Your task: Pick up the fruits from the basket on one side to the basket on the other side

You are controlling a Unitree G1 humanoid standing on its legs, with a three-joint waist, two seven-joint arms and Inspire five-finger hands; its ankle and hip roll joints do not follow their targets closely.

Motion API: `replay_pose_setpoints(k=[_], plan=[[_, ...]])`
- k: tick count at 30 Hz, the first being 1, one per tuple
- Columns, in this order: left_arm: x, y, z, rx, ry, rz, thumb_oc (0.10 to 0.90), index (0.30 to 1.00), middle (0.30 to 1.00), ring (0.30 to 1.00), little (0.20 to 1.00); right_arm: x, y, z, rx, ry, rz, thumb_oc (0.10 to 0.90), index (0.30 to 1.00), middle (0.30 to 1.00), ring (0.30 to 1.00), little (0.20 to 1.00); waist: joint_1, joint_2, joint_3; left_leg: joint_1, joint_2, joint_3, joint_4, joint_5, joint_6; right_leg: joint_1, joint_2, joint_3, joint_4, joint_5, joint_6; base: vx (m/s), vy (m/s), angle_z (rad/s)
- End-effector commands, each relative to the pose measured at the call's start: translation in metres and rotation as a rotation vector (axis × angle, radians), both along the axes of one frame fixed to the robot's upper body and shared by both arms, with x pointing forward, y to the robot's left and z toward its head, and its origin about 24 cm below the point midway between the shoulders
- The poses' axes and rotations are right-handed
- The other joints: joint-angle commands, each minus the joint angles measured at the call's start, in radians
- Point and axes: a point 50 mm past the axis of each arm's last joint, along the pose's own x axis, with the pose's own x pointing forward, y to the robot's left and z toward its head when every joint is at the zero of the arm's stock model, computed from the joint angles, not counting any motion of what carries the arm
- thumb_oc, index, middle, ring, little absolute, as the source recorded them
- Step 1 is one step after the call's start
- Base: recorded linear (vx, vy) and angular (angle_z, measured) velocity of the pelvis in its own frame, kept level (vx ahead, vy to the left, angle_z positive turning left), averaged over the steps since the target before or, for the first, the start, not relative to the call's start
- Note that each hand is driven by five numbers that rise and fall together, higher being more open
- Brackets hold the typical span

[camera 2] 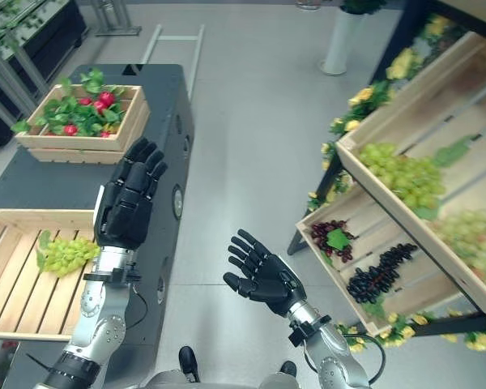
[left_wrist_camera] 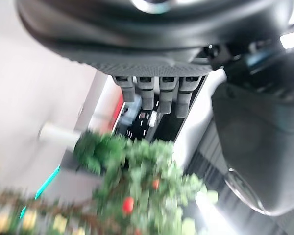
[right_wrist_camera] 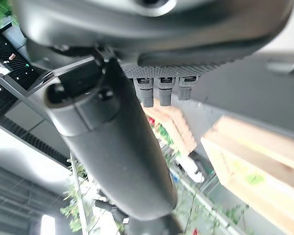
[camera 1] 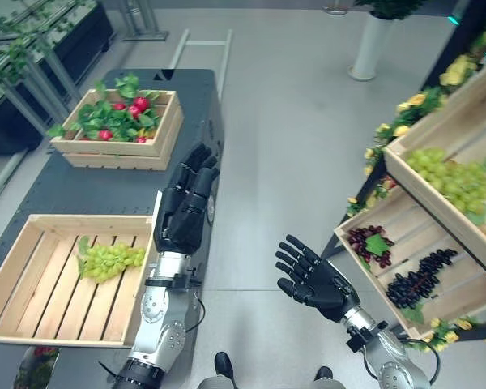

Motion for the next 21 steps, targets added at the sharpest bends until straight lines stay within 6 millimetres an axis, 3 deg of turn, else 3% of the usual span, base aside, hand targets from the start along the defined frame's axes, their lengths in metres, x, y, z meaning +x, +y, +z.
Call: replay_pose_setpoints(k=[1, 6, 8, 9, 11, 14, 17, 21], plan=[[0.002, -0.012, 0.053, 0.076, -0.265, -0.056, 0.8, 0.9, 0.9, 0.9, 0.9, 0.028, 0.005, 0.073, 0.164, -0.418, -0.037, 0.8, 0.9, 0.9, 0.9, 0.9, 0.041, 0.015, -0.056, 0.031, -0.02, -0.057, 0.004, -0.101, -0.014, -0.044, 0.008, 0.002, 0.058, 0.044, -0.001, 0.04, 0.336, 0.32], [0.005, -0.013, 0.052, 0.063, -0.243, -0.058, 0.8, 0.9, 0.9, 0.9, 0.9, 0.032, 0.013, 0.084, 0.167, -0.467, 0.0, 0.8, 0.9, 0.9, 0.9, 0.9, 0.073, 0.018, -0.053, 0.021, -0.076, -0.099, 0.019, -0.134, 0.025, -0.078, -0.054, 0.018, 0.16, 0.096, 0.011, 0.03, 0.309, 0.33], [0.006, -0.013, 0.048, 0.074, -0.225, -0.075, 0.8, 0.9, 0.9, 0.9, 0.9, 0.032, 0.017, 0.085, 0.179, -0.46, 0.009, 0.8, 0.9, 0.9, 0.9, 0.9, 0.075, 0.021, -0.045, 0.023, -0.092, -0.148, 0.018, -0.141, 0.047, -0.144, -0.064, 0.097, 0.3, 0.12, 0.013, 0.06, 0.248, 0.46], [0.006, -0.013, 0.048, 0.074, -0.223, -0.077, 0.8, 0.9, 0.9, 0.9, 0.9, 0.032, 0.017, 0.085, 0.178, -0.459, 0.01, 0.8, 0.9, 0.9, 0.9, 0.9, 0.074, 0.022, -0.045, 0.023, -0.092, -0.152, 0.016, -0.14, 0.048, -0.151, -0.06, 0.106, 0.312, 0.115, 0.01, 0.0, 0.143, 0.87], [0.008, -0.016, 0.048, 0.08, -0.225, -0.113, 0.8, 0.9, 0.9, 0.9, 0.9, 0.03, 0.011, 0.083, 0.168, -0.446, -0.031, 0.8, 0.9, 0.9, 0.9, 0.9, 0.046, 0.021, -0.047, 0.0, -0.088, -0.213, 0.032, -0.123, 0.059, -0.189, 0.028, 0.213, 0.287, 0.084, -0.033, 0.0, 0.023, 0.92], [0.006, -0.018, 0.048, 0.087, -0.226, -0.111, 0.8, 0.9, 0.9, 0.9, 0.9, 0.028, 0.011, 0.08, 0.164, -0.446, -0.008, 0.8, 0.9, 0.9, 0.9, 0.9, 0.032, 0.014, -0.05, -0.004, -0.093, -0.243, 0.03, -0.121, 0.061, -0.187, 0.056, 0.26, 0.205, 0.096, -0.029, 0.05, -0.039, 1.06], [0.004, -0.02, 0.046, 0.089, -0.228, -0.101, 0.8, 0.9, 0.9, 0.9, 0.9, 0.028, 0.012, 0.084, 0.155, -0.475, 0.029, 0.8, 0.9, 0.9, 0.9, 0.9, 0.028, -0.006, -0.055, -0.016, -0.116, -0.301, 0.034, -0.136, 0.068, -0.209, 0.093, 0.357, 0.078, 0.137, -0.013, 0.04, -0.09, 0.73], [0.003, -0.016, 0.043, 0.091, -0.222, -0.093, 0.8, 0.9, 0.9, 0.9, 0.9, 0.029, 0.012, 0.088, 0.161, -0.485, 0.048, 0.8, 0.9, 0.9, 0.9, 0.9, 0.007, -0.018, -0.057, -0.018, -0.131, -0.321, 0.071, -0.173, 0.08, -0.258, 0.118, 0.458, 0.04, 0.174, -0.005, 0.07, -0.106, 0.89]])
